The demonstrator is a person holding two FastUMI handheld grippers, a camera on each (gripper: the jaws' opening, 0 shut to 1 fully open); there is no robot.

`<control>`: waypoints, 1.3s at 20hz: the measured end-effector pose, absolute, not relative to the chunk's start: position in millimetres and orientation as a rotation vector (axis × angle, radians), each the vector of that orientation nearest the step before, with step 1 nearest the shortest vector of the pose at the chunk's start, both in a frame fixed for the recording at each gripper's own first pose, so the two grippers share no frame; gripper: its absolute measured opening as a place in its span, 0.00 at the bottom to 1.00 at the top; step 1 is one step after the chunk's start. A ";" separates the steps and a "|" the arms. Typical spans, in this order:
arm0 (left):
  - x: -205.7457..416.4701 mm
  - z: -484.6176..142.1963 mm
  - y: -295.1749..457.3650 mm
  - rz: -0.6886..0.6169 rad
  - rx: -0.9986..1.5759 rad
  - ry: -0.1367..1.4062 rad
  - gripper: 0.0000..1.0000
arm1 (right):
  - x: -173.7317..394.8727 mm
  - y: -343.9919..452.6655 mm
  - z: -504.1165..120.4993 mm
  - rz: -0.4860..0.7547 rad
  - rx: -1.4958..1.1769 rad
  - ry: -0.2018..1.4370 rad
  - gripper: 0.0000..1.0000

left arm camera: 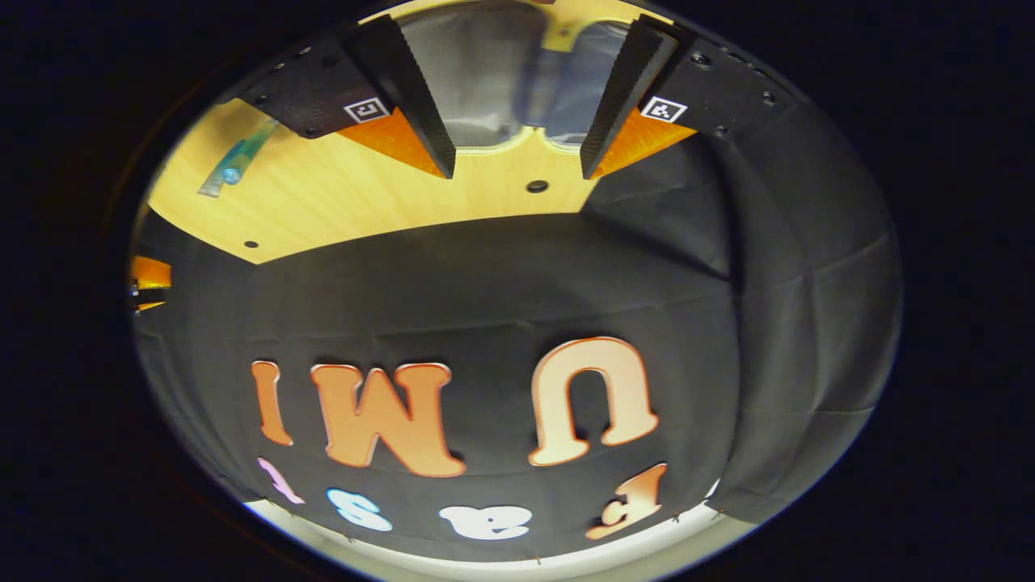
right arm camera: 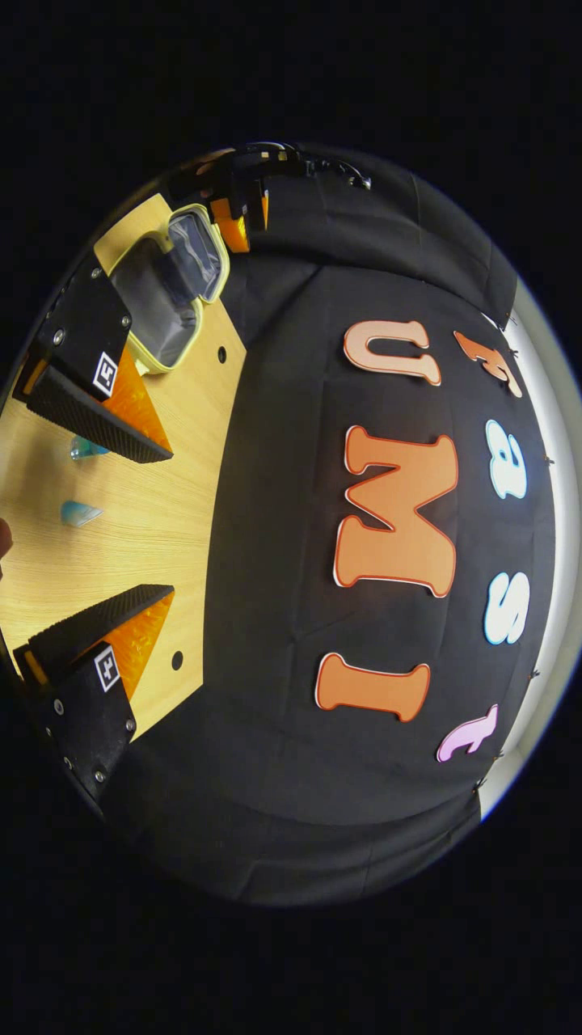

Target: First open the suitcase, pack the skin care products into it, and then close the suitcase.

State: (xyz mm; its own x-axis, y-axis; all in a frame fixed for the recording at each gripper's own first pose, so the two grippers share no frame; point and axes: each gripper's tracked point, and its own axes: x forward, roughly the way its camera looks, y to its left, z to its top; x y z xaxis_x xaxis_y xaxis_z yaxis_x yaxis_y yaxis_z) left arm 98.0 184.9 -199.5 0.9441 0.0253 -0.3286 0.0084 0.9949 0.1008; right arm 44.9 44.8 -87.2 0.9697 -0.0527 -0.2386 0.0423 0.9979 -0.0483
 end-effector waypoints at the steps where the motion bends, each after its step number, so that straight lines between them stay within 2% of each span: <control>1: 97.3 -201.0 163.6 -0.021 0.099 0.338 0.96 | 42.6 43.7 -92.4 -0.031 -0.043 0.251 0.96; 8: 81.0 -219.8 39.9 -0.160 0.116 0.358 0.97 | 34.2 33.2 -137.4 0.070 -0.044 0.321 0.96; 16: 60.4 -258.4 -58.7 -0.259 0.067 0.362 0.97 | 39.1 34.2 -183.8 0.198 -0.066 0.340 0.96; 26: 70.1 -349.3 -134.2 -0.388 0.022 0.478 0.98 | 44.6 34.1 -252.4 0.214 -0.045 0.409 0.96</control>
State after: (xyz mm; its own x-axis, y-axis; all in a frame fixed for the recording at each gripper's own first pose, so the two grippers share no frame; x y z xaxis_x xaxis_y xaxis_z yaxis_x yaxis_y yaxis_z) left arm 70.1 -134.2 -349.3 0.8164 -0.3585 -0.4527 0.3688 0.9270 -0.0689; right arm 44.6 34.1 -252.4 0.8952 0.1970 -0.3997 -0.2151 0.9766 -0.0006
